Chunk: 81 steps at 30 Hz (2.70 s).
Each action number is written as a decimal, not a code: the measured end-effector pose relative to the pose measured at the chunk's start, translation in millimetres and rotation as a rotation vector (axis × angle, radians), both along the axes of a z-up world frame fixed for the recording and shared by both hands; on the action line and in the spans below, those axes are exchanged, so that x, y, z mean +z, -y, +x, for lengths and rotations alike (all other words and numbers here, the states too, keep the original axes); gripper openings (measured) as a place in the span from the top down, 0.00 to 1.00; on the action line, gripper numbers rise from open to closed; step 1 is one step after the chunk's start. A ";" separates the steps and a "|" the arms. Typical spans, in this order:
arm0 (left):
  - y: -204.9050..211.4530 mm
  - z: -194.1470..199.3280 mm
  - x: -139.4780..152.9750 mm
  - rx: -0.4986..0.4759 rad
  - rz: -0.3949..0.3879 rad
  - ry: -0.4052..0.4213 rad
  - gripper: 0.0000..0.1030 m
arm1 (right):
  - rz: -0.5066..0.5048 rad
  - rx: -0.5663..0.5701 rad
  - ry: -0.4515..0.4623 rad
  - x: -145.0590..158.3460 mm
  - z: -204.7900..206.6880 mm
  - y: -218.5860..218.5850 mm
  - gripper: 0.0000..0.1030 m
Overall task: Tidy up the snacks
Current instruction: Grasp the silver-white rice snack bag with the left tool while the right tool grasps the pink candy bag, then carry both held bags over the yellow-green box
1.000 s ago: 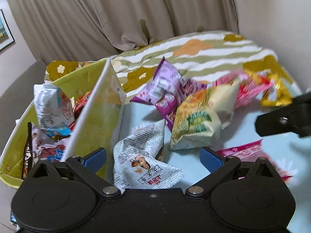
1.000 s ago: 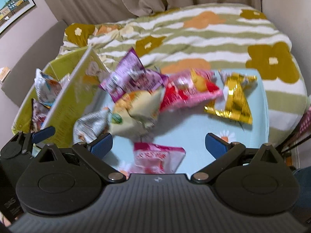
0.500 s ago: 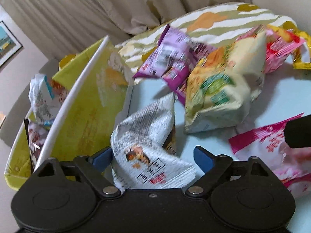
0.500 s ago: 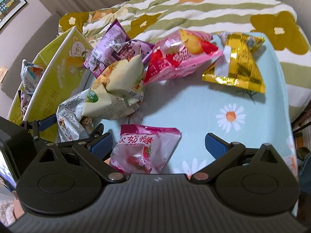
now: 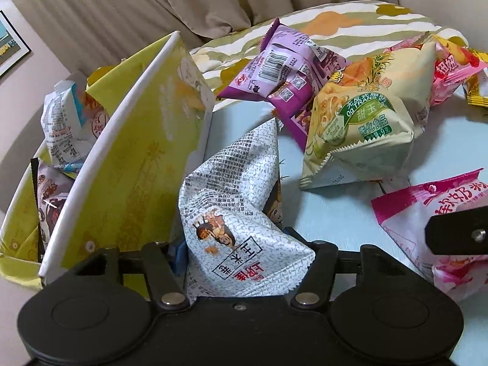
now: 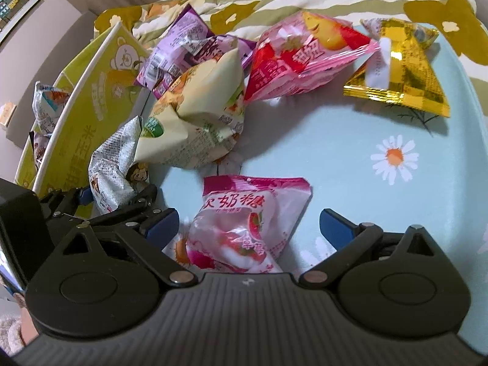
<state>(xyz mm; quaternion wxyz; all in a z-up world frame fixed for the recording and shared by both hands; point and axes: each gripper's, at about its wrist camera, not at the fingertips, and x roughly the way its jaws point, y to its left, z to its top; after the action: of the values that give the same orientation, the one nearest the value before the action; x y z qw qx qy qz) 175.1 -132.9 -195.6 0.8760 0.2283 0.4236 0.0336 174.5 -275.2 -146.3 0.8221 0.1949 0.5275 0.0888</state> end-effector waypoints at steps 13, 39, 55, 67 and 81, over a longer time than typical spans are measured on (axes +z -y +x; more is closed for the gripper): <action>-4.9 0.9 2.0 -0.029 -0.022 -0.007 0.38 | -0.203 0.103 0.073 -3.8 -5.6 -33.3 0.14; -15.1 -36.2 86.1 -0.113 -0.201 0.157 0.48 | -0.249 0.035 0.234 69.6 -49.3 -34.2 0.37; -109.3 -32.6 200.7 0.055 -0.208 0.399 0.48 | -0.127 0.136 0.476 176.6 -12.5 -88.1 0.37; -219.2 58.2 221.2 0.016 -0.261 0.336 0.48 | -0.104 0.100 0.507 205.5 84.0 -175.0 0.37; -269.7 171.7 173.3 -0.150 -0.341 0.120 0.19 | -0.185 -0.059 0.403 179.2 156.0 -244.6 0.37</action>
<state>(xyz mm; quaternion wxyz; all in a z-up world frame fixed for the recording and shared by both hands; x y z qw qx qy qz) 346.8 136.8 -22.4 0.9256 0.1054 0.3520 -0.0905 330.5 -30.5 33.0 0.9275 0.1125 0.3524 0.0530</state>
